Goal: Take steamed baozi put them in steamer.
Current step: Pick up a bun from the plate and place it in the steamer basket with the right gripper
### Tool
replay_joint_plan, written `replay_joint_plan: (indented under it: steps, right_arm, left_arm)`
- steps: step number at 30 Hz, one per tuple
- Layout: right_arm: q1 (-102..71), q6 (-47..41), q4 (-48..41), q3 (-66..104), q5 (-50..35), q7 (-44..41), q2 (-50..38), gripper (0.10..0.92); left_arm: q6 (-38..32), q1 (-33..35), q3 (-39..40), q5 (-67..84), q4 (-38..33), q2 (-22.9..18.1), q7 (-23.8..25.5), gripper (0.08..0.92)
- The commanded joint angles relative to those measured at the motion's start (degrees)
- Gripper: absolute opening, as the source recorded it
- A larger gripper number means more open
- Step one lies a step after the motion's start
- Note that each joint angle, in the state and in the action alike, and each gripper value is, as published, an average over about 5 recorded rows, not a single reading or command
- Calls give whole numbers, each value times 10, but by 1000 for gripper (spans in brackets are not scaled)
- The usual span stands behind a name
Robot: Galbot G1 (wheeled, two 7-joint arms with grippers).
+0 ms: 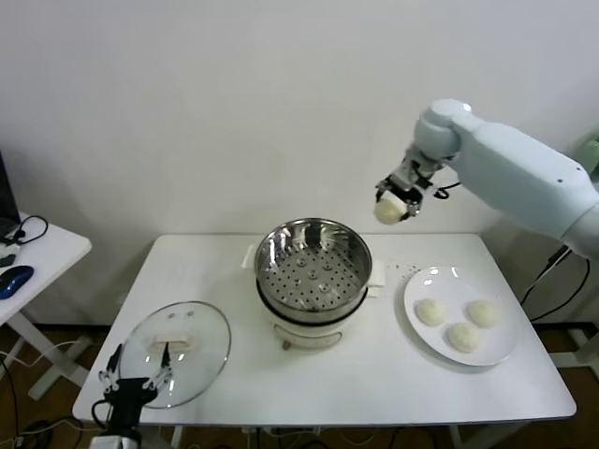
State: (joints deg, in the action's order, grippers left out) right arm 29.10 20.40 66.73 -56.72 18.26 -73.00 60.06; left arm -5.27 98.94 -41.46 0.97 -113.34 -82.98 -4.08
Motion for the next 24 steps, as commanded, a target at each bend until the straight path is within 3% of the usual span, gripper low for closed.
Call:
replay_joint_plan:
  steps: [1,15,24]
  right_arm:
    - [-27,41,45,-19,95,0,95,712]
    - [-117,94,-51,23,233,18,166,712]
    - [-148,114,-64,47,285,28,177,712]
  left_arm:
    - [-1,5,-4,1,-1,7,0,823]
    - [0,6,-9,2,-6,10,1,823]
    - [-1,4,-19,8,-2,14,1,823]
